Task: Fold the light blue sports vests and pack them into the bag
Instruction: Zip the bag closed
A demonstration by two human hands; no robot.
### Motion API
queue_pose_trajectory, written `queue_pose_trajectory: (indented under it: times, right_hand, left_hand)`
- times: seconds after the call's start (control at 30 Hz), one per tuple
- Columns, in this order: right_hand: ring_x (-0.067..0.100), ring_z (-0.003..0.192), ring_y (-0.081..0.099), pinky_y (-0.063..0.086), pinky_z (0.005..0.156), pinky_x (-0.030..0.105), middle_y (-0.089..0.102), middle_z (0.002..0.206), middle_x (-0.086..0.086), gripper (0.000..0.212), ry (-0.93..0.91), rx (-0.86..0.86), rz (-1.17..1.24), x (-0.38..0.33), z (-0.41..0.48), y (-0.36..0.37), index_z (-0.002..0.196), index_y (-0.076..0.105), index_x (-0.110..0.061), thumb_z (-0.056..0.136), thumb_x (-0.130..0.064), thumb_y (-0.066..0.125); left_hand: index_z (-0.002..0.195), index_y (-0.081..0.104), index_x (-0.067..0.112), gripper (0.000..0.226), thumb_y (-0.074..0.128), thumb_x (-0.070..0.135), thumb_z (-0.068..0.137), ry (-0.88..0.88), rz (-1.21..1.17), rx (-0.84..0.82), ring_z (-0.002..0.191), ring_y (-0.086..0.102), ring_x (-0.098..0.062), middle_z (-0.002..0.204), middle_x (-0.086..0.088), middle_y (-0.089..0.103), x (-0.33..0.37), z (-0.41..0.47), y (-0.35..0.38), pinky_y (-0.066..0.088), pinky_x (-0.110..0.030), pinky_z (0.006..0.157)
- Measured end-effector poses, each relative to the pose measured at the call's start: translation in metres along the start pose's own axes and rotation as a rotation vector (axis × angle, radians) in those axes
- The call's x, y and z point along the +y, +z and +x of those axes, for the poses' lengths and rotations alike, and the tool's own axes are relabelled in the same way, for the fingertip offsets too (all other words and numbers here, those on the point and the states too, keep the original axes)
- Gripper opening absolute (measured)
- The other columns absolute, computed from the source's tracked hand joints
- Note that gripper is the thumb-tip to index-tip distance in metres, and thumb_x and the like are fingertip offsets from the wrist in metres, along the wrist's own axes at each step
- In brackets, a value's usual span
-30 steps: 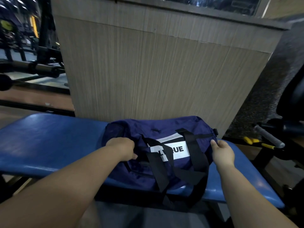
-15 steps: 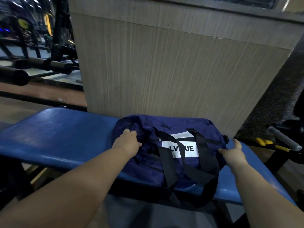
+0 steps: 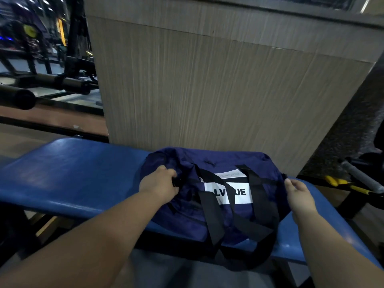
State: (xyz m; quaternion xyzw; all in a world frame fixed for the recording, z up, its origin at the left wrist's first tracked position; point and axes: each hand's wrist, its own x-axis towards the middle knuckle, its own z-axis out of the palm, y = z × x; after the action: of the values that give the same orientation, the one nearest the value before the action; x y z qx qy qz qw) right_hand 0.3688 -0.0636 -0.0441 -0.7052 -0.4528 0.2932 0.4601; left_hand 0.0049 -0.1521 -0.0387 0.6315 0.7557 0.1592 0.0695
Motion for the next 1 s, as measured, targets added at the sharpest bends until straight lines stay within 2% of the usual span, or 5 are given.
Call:
queue_pose_trajectory:
  times: [0.33, 0.53, 0.7, 0.83, 1.0]
  right_hand:
    - [0.039, 0.105, 0.059, 0.051, 0.094, 0.056, 0.061, 0.118, 0.015, 0.038, 0.087, 0.045, 0.084, 0.006, 0.018, 0.014, 0.124, 0.053, -0.019, 0.093, -0.039, 0.060]
    - [0.040, 0.125, 0.049, 0.043, 0.101, 0.045, 0.052, 0.140, 0.018, 0.053, 0.055, 0.030, -0.029, -0.009, 0.005, 0.012, 0.142, 0.048, -0.006, 0.099, -0.037, 0.055]
    - [0.042, 0.120, 0.051, 0.042, 0.089, 0.041, 0.055, 0.134, 0.023, 0.047, 0.003, 0.083, -0.077, -0.025, 0.004, 0.006, 0.139, 0.050, -0.004, 0.101, -0.032, 0.052]
    - [0.041, 0.117, 0.053, 0.045, 0.096, 0.047, 0.058, 0.129, 0.020, 0.044, 0.010, 0.143, -0.012, -0.040, 0.004, -0.002, 0.137, 0.052, -0.009, 0.099, -0.033, 0.055]
    - [0.036, 0.118, 0.055, 0.045, 0.103, 0.048, 0.059, 0.131, 0.015, 0.045, -0.020, 0.146, 0.070, -0.084, 0.015, -0.021, 0.136, 0.055, -0.012, 0.096, -0.032, 0.061]
  left_hand:
    - [0.119, 0.064, 0.034, 0.029, 0.054, 0.042, 0.093, 0.046, -0.021, 0.115, 0.110, 0.052, -0.016, 0.123, 0.007, 0.054, 0.004, 0.000, 0.007, 0.047, -0.030, 0.081]
    - [0.088, 0.069, 0.027, 0.006, 0.069, 0.021, 0.087, -0.235, -0.833, 0.085, 0.094, 0.063, -0.012, 0.101, 0.005, 0.071, 0.013, 0.017, -0.008, 0.050, -0.027, 0.087]
    - [0.103, 0.065, 0.012, 0.019, 0.071, 0.022, 0.088, -0.257, -1.171, 0.178, 0.093, 0.061, -0.018, 0.095, -0.002, 0.065, 0.013, 0.025, -0.046, 0.050, -0.029, 0.090]
    - [0.110, 0.062, 0.006, 0.021, 0.066, 0.016, 0.092, -0.300, -1.323, 0.378, 0.082, 0.060, -0.018, 0.095, -0.010, 0.066, 0.004, 0.041, -0.084, 0.049, -0.017, 0.065]
    - [0.126, 0.059, 0.001, 0.036, 0.064, 0.017, 0.093, -0.351, -1.369, 0.480, 0.122, 0.054, -0.028, 0.131, -0.015, 0.058, -0.011, 0.063, -0.137, 0.043, -0.031, 0.098]
